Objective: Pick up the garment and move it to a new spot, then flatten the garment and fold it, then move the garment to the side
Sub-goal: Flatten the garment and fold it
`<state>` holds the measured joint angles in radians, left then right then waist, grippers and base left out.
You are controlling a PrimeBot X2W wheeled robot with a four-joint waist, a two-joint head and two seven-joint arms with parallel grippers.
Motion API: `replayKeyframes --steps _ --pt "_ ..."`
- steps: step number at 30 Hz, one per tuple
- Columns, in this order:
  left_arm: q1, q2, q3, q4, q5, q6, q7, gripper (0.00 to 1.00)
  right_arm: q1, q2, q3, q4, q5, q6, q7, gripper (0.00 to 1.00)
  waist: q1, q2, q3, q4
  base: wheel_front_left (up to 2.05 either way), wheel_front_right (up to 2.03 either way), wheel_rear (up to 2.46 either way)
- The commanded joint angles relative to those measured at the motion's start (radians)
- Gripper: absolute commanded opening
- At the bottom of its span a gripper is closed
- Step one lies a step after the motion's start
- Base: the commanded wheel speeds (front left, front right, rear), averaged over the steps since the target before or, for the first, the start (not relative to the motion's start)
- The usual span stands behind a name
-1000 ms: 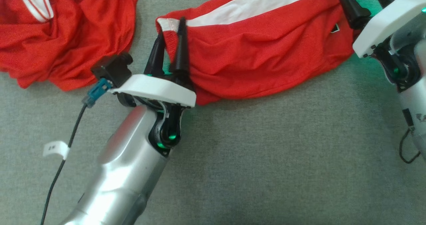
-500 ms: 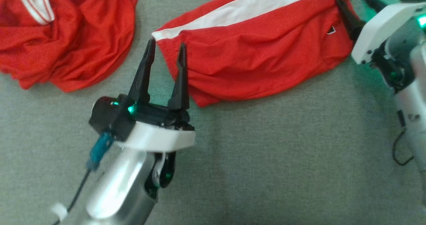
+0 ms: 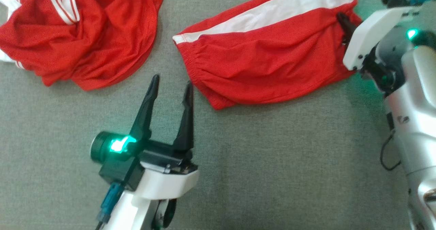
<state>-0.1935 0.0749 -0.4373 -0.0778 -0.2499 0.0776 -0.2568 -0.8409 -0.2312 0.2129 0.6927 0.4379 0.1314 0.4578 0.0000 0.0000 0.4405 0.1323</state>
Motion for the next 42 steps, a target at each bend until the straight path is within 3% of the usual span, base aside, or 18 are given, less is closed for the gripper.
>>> replayKeyframes --steps 1,6,15,19,22,31,34,42 --pt "0.014 -0.002 0.039 -0.026 0.008 -0.004 -0.005 1.0 0.041 0.016 0.005 -0.008 -0.009 -0.001 0.001 0.0 0.0 0.0 -0.015 -0.01 0.0 0.0 0.0" --pt "0.084 -0.011 0.094 0.007 0.028 -0.041 -0.005 1.0 0.091 -0.007 -0.085 -0.018 -0.005 -0.001 -0.042 0.0 0.0 0.0 -0.079 -0.043 0.0 0.0 0.0" --pt "0.19 -0.021 0.16 0.06 0.041 -0.078 -0.005 1.0 0.174 -0.183 -0.292 -0.029 -0.045 -0.001 -0.044 0.0 0.0 0.0 -0.167 -0.057 0.0 0.0 0.0" --pt "0.21 -0.024 0.164 0.08 0.037 -0.088 -0.005 1.0 0.18 -0.198 -0.372 -0.074 -0.082 -0.001 -0.01 0.0 0.0 0.0 -0.183 -0.051 0.0 0.0 0.0" --pt "0.216 -0.024 0.153 0.09 0.034 -0.094 -0.005 1.0 0.182 -0.153 -0.367 -0.141 -0.106 -0.001 0.031 0.0 0.0 0.0 -0.189 -0.05 0.0 0.0 0.0" --pt "0.202 -0.024 0.127 0.113 0.017 -0.08 -0.005 1.0 0.231 0.134 -0.173 -0.302 -0.163 -0.001 0.109 0.0 0.0 0.0 -0.201 -0.035 0.0 0.0 0.0" --pt "0.198 -0.025 0.118 0.125 0.017 -0.078 -0.005 1.0 0.252 0.166 -0.124 -0.294 -0.172 -0.001 0.095 0.0 0.0 0.0 -0.209 -0.017 0.0 0.0 0.0" --pt "0.219 -0.025 0.112 0.136 0.013 -0.067 -0.005 1.0 0.255 0.18 -0.111 -0.244 -0.2 -0.001 0.032 0.0 0.0 0.0 -0.224 0.01 0.0 0.0 0.0"
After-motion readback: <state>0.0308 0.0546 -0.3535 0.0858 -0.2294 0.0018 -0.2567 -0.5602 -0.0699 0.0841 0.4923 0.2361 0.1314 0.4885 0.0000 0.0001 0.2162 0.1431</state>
